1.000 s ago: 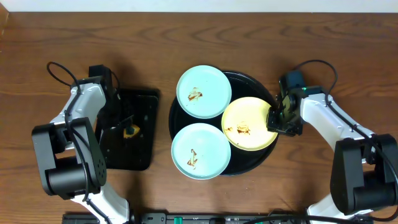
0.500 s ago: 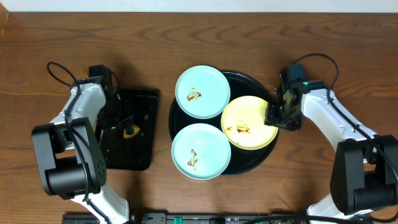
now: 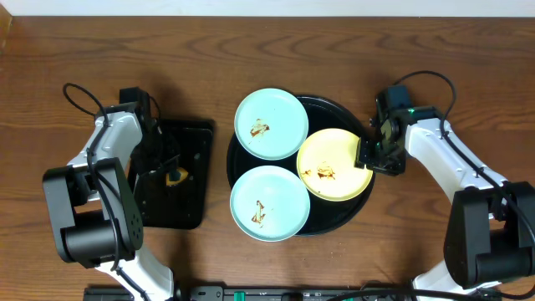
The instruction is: Clean dirty plates on tray and stack at the side
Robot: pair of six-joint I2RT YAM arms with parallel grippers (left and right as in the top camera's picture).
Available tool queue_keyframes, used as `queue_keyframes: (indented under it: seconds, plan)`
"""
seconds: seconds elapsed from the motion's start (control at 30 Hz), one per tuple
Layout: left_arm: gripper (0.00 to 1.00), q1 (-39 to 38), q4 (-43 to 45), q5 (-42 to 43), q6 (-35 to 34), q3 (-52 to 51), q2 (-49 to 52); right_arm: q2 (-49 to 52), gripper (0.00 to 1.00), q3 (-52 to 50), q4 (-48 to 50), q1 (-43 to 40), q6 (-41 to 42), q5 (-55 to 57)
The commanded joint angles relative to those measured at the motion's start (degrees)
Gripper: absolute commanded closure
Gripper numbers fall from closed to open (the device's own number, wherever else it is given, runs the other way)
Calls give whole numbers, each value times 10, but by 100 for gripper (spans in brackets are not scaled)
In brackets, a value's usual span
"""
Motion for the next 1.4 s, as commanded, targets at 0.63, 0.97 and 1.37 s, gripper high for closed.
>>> queue_keyframes:
  seconds: [0.63,0.97,1.37]
  plan:
    - [86,-2,-10,-3,8,10,-2,41,52,-16,29,6,4,3]
    - [86,-2,-10,-3,8,10,-2,44,87,-16,37,5,8,3]
    - [85,-2,-12,-3,8,10,-2,44,77,-19,54,5,14,3]
